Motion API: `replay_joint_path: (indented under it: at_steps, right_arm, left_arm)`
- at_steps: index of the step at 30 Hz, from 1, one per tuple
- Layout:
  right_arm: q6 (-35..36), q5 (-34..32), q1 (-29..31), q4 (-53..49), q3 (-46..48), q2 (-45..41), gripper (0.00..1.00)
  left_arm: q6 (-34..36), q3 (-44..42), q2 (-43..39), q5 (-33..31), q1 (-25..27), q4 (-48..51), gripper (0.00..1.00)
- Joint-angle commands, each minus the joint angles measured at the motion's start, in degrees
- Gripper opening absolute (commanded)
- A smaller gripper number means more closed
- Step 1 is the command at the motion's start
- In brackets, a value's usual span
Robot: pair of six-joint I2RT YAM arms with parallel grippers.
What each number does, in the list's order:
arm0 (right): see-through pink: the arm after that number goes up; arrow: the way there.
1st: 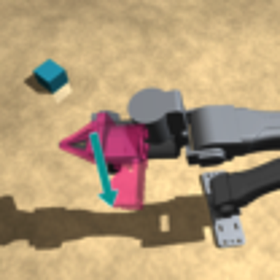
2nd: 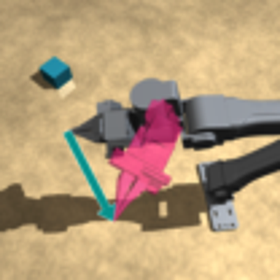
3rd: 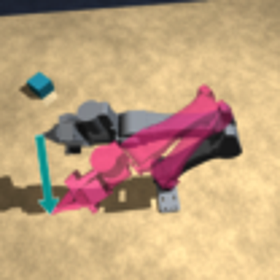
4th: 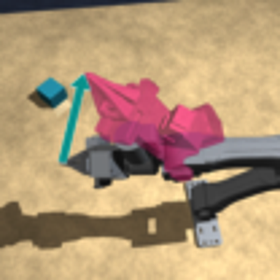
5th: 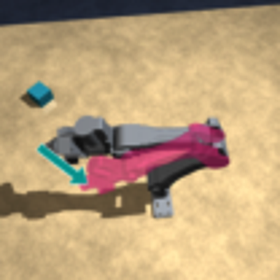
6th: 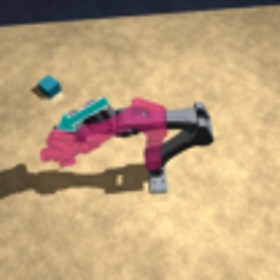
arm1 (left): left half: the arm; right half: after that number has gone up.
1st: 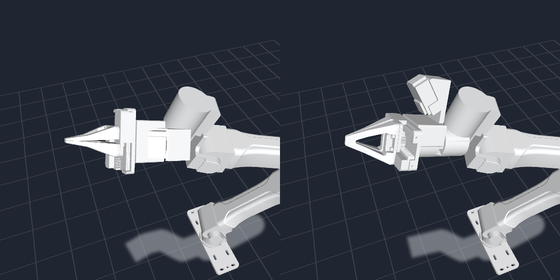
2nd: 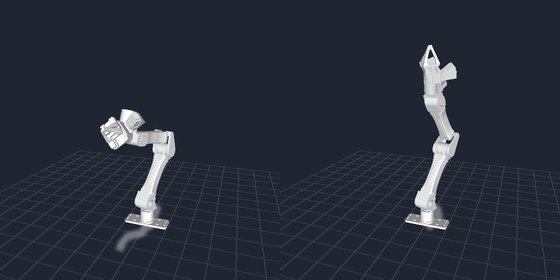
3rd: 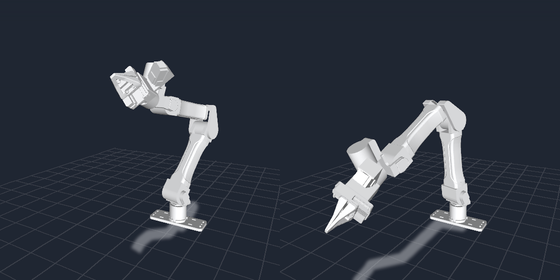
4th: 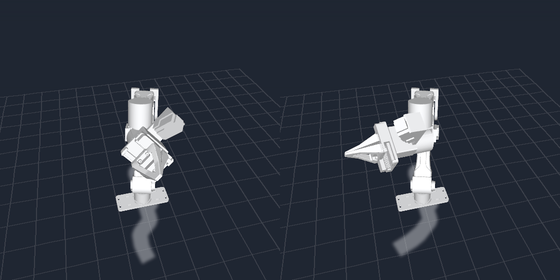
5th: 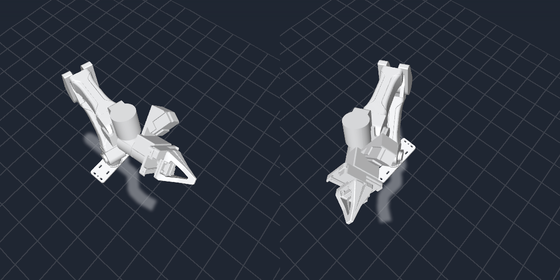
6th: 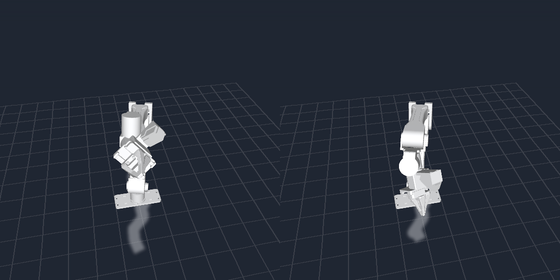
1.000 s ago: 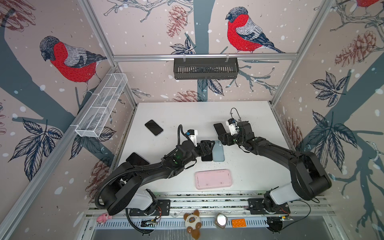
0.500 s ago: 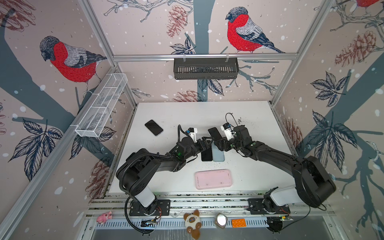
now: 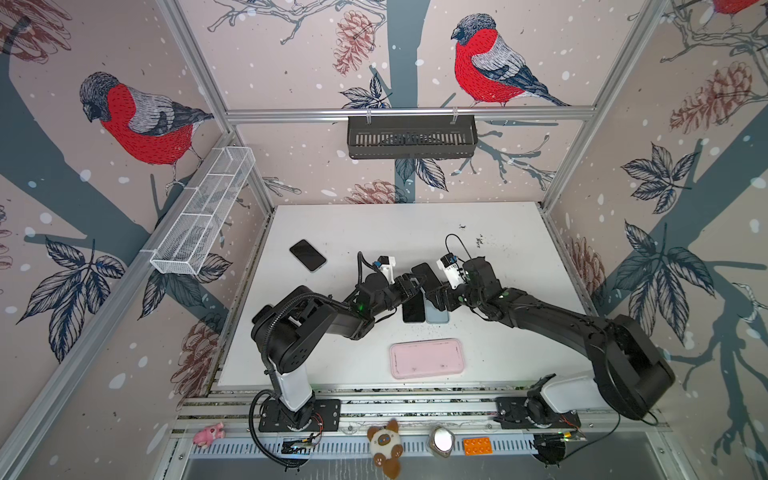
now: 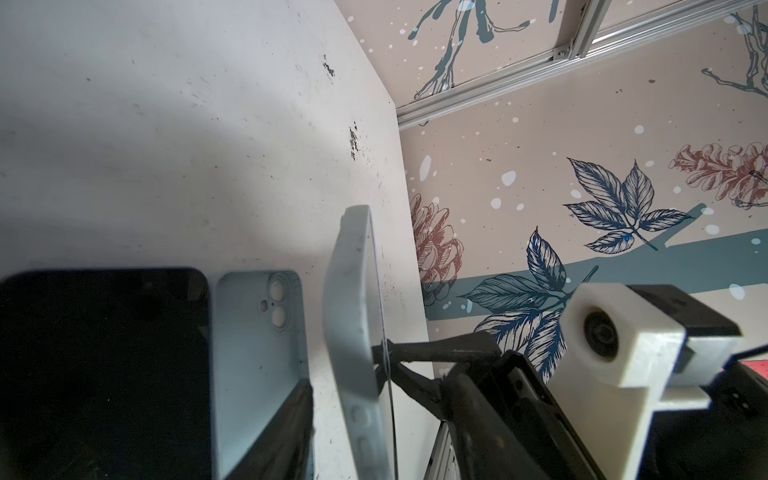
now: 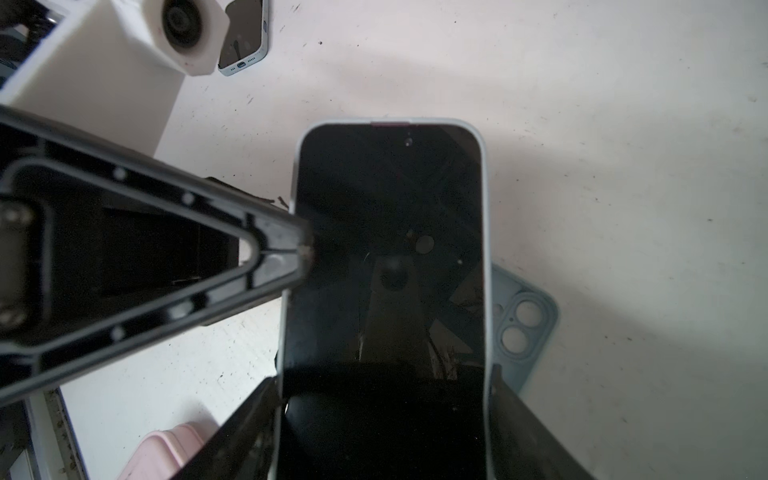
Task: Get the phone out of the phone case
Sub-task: 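Close the left gripper on the phone's edge held by the right gripper, then open and withdraw the right gripper while the left gripper raises the phone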
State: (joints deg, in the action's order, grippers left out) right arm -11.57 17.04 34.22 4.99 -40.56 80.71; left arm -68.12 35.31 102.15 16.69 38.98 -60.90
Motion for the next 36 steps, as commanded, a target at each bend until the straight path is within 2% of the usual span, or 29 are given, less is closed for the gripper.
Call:
replay_joint_path:
  at_steps: [1,8,18,19,20,21,22,26,29,36]
  right_arm:
    - [0.9,0.1,0.6,3.1,0.0,-0.6,0.34]
    - [0.9,-0.2,1.6,3.0,0.7,-1.0,0.33]
    - [-0.5,-0.9,2.8,3.7,2.0,-3.0,0.35]
    - [-0.8,-0.9,2.8,3.9,2.3,-3.5,0.38]
    - [-1.2,-0.9,2.9,4.2,2.8,-4.4,0.47]
    - [-1.4,-1.1,3.1,4.4,3.4,-5.7,0.62]
    - [-1.9,-1.5,3.3,4.5,3.9,-7.0,0.71]
    - [-5.0,-2.2,3.4,6.2,7.1,-17.1,0.92]
    - [-8.0,-2.9,3.3,6.2,9.0,-26.2,0.99]
    - [-17.6,-2.8,3.3,6.0,12.5,-42.6,1.00]
  left_arm:
    - [-1.1,0.5,0.7,0.8,-0.4,-4.2,0.45]
    - [-0.6,0.5,0.7,0.4,-0.8,-2.7,0.20]
    - [-1.5,-1.6,-0.8,0.6,-0.9,-4.1,0.01]
    - [-1.8,-2.1,-1.4,0.9,-0.8,-4.9,0.00]
    - [-1.9,-2.6,-2.6,1.0,-0.8,-5.4,0.00]
    - [-1.6,-3.0,-4.2,0.7,-0.7,-4.5,0.00]
    - [-0.5,-3.1,-6.4,0.0,-0.6,-2.9,0.00]
    - [8.2,-1.0,-18.3,-7.1,1.7,14.3,0.00]
    - [13.2,2.0,-25.8,-12.2,3.5,25.8,0.00]
    - [18.4,7.2,-37.9,-21.6,4.3,42.3,0.00]
